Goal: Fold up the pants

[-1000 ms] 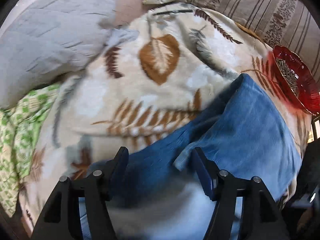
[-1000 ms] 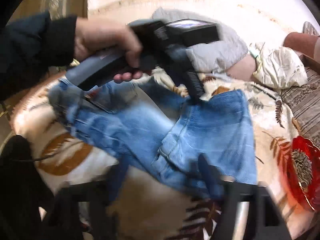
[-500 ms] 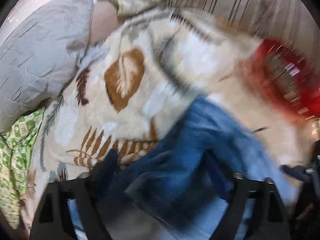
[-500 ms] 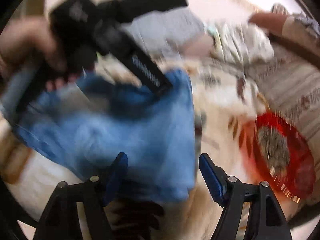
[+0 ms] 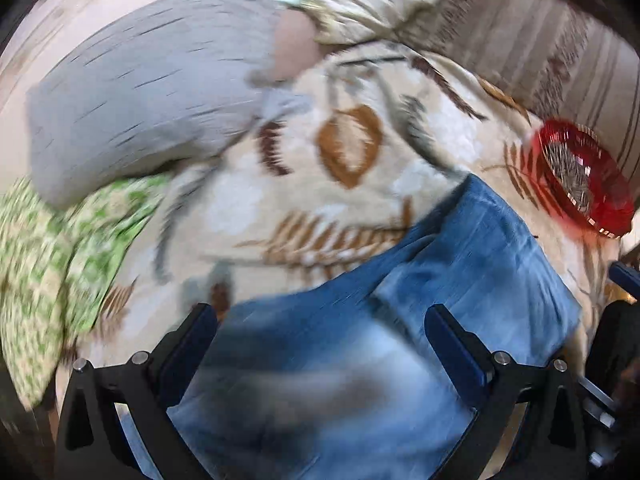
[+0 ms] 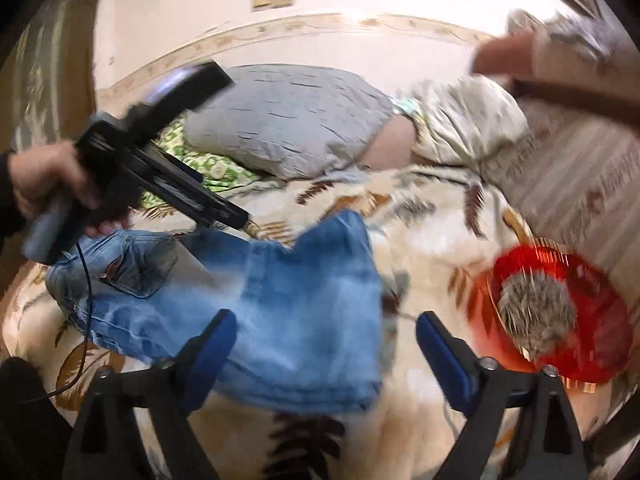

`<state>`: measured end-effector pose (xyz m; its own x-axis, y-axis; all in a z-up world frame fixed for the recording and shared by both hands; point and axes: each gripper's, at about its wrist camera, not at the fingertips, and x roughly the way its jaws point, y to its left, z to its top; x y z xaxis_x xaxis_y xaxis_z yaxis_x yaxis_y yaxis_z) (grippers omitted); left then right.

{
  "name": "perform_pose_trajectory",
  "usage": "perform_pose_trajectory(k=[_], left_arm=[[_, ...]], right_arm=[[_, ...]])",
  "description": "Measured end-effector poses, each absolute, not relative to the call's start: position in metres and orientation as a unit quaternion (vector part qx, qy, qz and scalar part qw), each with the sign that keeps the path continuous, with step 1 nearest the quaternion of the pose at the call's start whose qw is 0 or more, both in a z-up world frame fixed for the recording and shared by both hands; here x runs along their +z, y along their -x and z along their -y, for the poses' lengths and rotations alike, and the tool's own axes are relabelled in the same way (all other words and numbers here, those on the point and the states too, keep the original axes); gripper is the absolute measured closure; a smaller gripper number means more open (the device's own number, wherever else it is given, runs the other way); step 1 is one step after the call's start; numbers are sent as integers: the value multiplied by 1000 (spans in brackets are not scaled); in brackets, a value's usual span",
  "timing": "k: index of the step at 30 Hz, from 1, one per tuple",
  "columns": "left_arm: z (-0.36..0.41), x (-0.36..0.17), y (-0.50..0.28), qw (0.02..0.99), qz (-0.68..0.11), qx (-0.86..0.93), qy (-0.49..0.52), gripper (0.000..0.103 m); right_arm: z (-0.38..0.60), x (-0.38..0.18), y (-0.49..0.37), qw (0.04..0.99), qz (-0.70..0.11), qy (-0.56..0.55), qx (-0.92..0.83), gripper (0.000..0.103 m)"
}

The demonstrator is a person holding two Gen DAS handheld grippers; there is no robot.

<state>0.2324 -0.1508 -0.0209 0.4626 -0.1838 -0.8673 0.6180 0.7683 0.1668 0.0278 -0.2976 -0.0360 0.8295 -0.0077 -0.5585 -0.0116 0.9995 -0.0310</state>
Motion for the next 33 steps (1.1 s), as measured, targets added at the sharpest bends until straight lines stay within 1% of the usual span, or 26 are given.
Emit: perform_pose_trajectory(k=[3, 5, 6, 10, 12, 14, 16, 18, 19, 23, 26, 30, 33], left_arm=[[102, -1, -226, 838, -457, -196, -226, 0], [69, 14, -218, 845, -456, -164, -225, 0], [50, 22, -214, 848, -458, -145, -226, 0], [-40, 61, -189, 854, -467, -60, -219, 0], [-81, 71, -169, 849, -488, -38, -198, 0], [-116, 74, -144, 843, -508, -22, -175, 0], [-141, 63, -118, 842, -520, -15, -146, 0], [-155, 38, -103, 837, -537, -24, -101, 0], [-161, 18, -94, 832, -549, -36, -70, 0], [-154, -37, -87, 828, -555, -75, 27, 0], [-142, -67, -94, 824, -541, -112, 122, 0], [-137, -97, -117, 813, -522, -108, 233, 0], [-135, -123, -136, 798, -526, -77, 284, 0]], right_arm=[[269, -53, -64, 943, -318, 91, -21, 9], [250, -84, -87, 914, -377, 150, -16, 9], [248, -92, -87, 912, -378, 160, -10, 9], [241, -65, -67, 935, -329, 134, 15, 9], [230, -46, -55, 947, -294, 122, 51, 8], [215, -34, -53, 949, -281, 117, 86, 8], [200, -26, -50, 947, -278, 116, 114, 7], [185, -23, -51, 942, -285, 116, 137, 7], [179, -23, -49, 939, -288, 116, 146, 7], [157, -24, -41, 928, -300, 139, 173, 7], [154, -30, -39, 924, -305, 160, 167, 7], [162, -29, -40, 924, -318, 151, 152, 7], [166, -25, -43, 924, -324, 139, 146, 7]])
